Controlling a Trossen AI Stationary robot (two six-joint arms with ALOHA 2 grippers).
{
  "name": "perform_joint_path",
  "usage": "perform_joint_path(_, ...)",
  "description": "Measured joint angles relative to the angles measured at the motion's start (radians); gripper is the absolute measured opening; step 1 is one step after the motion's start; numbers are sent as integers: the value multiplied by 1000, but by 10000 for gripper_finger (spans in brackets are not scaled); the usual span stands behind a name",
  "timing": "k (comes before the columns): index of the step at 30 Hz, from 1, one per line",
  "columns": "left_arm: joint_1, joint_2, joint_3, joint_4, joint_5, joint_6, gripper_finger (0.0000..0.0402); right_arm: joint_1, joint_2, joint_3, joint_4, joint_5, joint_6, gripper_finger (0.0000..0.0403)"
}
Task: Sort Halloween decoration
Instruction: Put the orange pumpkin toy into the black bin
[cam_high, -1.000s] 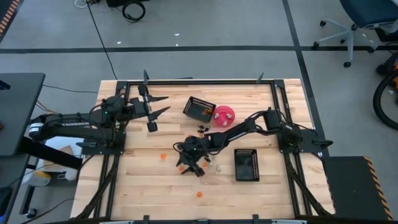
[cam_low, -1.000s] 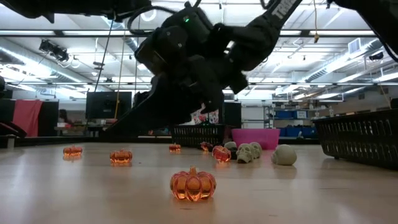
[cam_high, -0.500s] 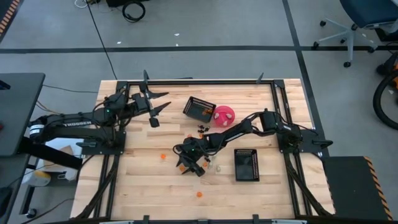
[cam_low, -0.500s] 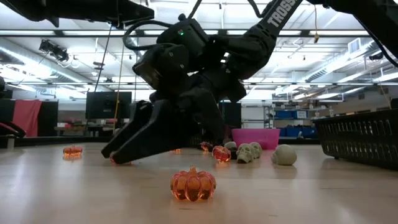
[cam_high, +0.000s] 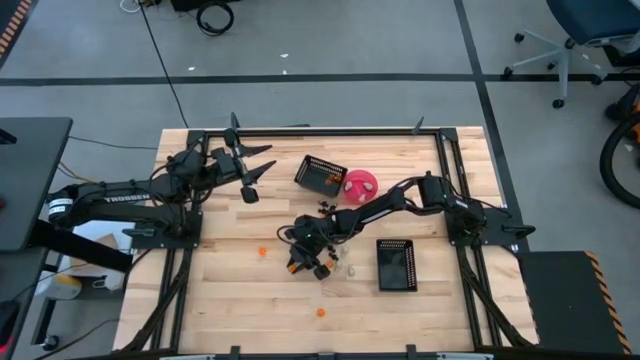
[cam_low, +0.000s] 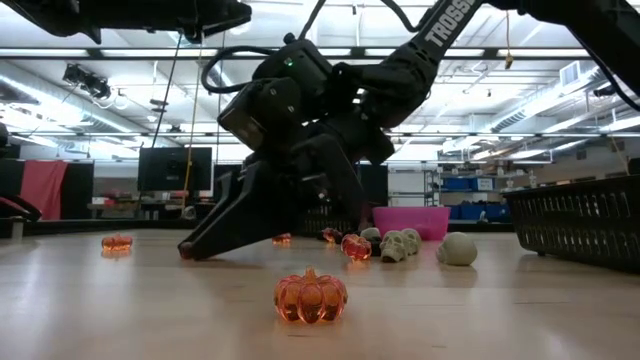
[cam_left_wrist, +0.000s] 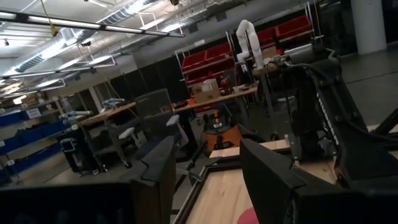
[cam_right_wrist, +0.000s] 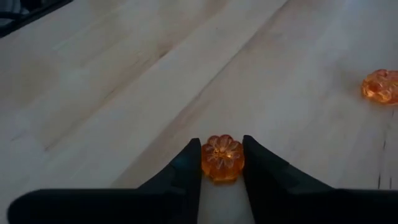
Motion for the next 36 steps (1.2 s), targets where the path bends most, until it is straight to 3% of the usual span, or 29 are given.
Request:
perform_joint_path(8, 0, -1, 0, -21, 0, 19, 156, -29, -11, -2, -15, 11, 43, 116)
perform_joint_path(13, 5, 0, 0, -33, 1, 37, 156, -47, -84, -4, -141, 64, 37, 115)
perform_joint_path(25, 5, 6, 0, -38, 0, 35, 156, -80, -376, -3, -583, 459, -17, 115)
perform_joint_path(33, 5, 6, 0, -37, 0, 29, 156, -193, -424, -6, -602, 621, 24, 115)
perform_joint_path(36, 5, 7, 0, -36, 0, 28, 156, -254, -407, -46, -529, 648, 50, 115)
